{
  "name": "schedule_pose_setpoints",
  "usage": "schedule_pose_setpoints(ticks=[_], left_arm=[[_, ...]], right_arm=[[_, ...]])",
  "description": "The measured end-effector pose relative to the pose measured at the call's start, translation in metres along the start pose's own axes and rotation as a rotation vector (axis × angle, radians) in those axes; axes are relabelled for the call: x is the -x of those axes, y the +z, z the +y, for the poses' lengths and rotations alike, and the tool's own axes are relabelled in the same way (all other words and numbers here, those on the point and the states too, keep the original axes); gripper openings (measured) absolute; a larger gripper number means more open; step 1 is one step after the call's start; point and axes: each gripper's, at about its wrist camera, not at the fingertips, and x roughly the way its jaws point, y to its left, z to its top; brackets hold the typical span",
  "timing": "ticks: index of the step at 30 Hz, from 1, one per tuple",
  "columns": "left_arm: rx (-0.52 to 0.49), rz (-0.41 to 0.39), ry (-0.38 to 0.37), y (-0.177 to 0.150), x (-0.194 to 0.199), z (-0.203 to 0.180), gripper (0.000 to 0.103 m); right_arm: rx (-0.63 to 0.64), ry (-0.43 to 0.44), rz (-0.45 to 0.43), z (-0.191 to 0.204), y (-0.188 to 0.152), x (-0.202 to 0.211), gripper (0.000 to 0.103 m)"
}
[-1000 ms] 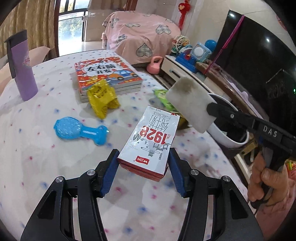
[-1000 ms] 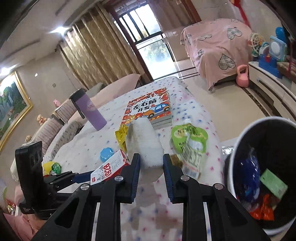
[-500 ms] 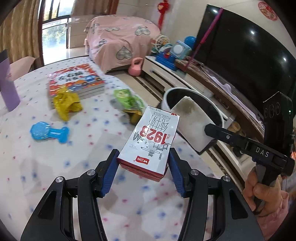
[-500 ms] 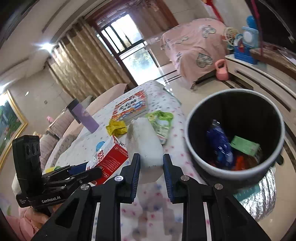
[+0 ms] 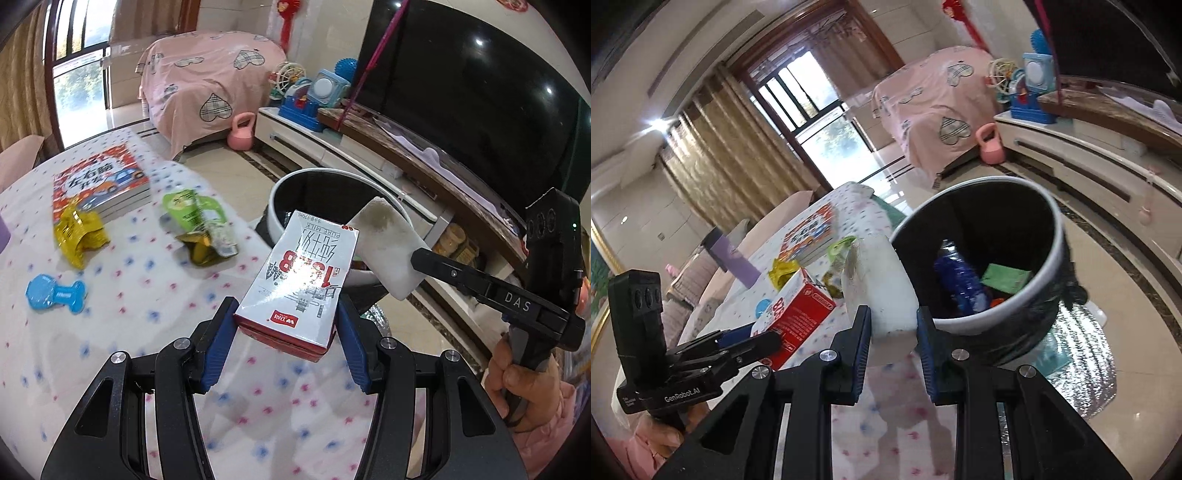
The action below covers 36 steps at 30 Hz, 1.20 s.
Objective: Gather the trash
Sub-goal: 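Carry both items over the bin and open both tools to release them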
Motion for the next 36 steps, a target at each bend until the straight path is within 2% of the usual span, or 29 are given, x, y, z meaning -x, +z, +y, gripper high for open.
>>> schedule_pose_setpoints(ticks=[18,36], left_arm=[[-0.046,0.029,0.019,0.04,-0.045,-0.032,0.053],[-0.043,0.078,0.026,0.067,-0.088,-0.03,0.054]], right_arm=[[-0.022,-0.085,-0.034,-0.039,0.023,0.005,0.025],[0.008,-0.169,-0.012,-0.059,0.054,-0.014,0.026]])
